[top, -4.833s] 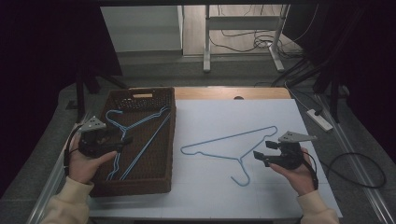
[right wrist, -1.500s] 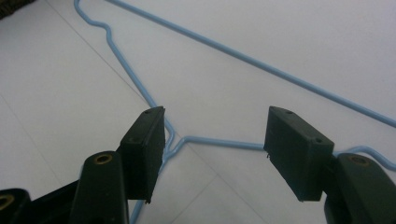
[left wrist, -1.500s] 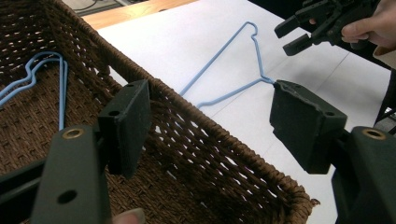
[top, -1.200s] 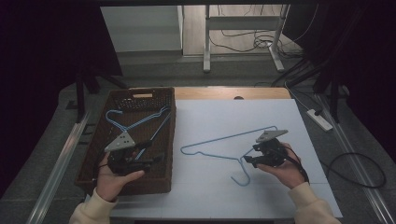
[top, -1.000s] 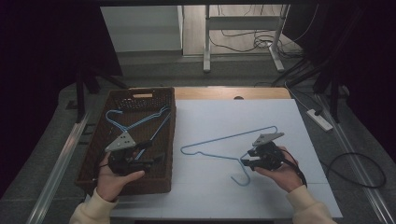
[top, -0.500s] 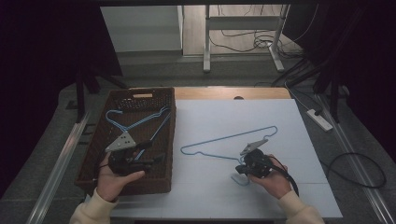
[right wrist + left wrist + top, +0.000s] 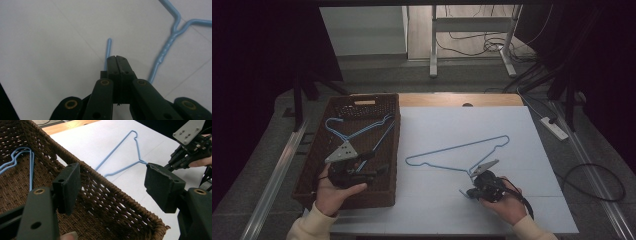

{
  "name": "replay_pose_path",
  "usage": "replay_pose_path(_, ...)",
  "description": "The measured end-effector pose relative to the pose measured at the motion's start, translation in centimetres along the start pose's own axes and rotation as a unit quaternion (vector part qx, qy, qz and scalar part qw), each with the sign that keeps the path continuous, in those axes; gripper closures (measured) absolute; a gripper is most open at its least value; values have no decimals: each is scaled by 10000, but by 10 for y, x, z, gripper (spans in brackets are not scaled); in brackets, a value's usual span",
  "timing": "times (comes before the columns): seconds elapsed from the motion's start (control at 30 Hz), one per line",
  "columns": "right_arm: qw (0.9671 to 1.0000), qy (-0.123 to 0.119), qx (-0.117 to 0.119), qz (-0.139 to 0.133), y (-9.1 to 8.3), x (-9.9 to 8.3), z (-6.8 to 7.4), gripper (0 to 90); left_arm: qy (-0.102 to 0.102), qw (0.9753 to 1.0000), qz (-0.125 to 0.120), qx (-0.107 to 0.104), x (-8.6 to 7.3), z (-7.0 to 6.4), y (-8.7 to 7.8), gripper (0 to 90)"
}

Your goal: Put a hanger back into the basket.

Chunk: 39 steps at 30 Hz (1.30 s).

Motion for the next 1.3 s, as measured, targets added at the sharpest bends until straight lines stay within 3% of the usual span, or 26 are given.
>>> replay_pose_path(0.3, 9997, -38, 54, 216, -12, -21, -4, 900, 11, 10000, 14, -6, 0, 0, 1, 305)
replay_pose_path(0.63, 9991, 109, 0, 406, -28, -43, -13, 900, 7, 10000, 21, -12, 0, -2, 2, 305)
replay_pose_path(0.9, 9979, 73, -127, 628, -36, -54, -18, 900, 10, 10000, 22, -13, 0, -2, 2, 305)
replay_pose_path(1.07, 9986, 129, -106, 504, -37, -52, -18, 900, 19, 10000, 21, -18, 1, -2, 3, 305)
replay_pose_path(1.1, 9990, 137, -121, 397, -37, -50, -18, 893, 21, 10000, 28, -22, 1, -2, 3, 306)
replay_pose_path(1.17, 9994, 180, -251, 186, -38, -43, -19, 786, 24, 10000, 35, -23, 1, -2, 3, 305)
replay_pose_path(1.3, 9983, 180, -544, 119, -38, -31, -19, 661, 31, 10000, 38, -37, 1, -3, 4, 305)
Point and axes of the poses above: each handheld gripper's, and its own axes: y roughly forward along the jaws, x roughly out of its top, z roughly to its left, the point moved 5 cm from there along y, roughly forward along the jaws, and after that the axes turned 13 degrees about y, right-handed, at the moved point
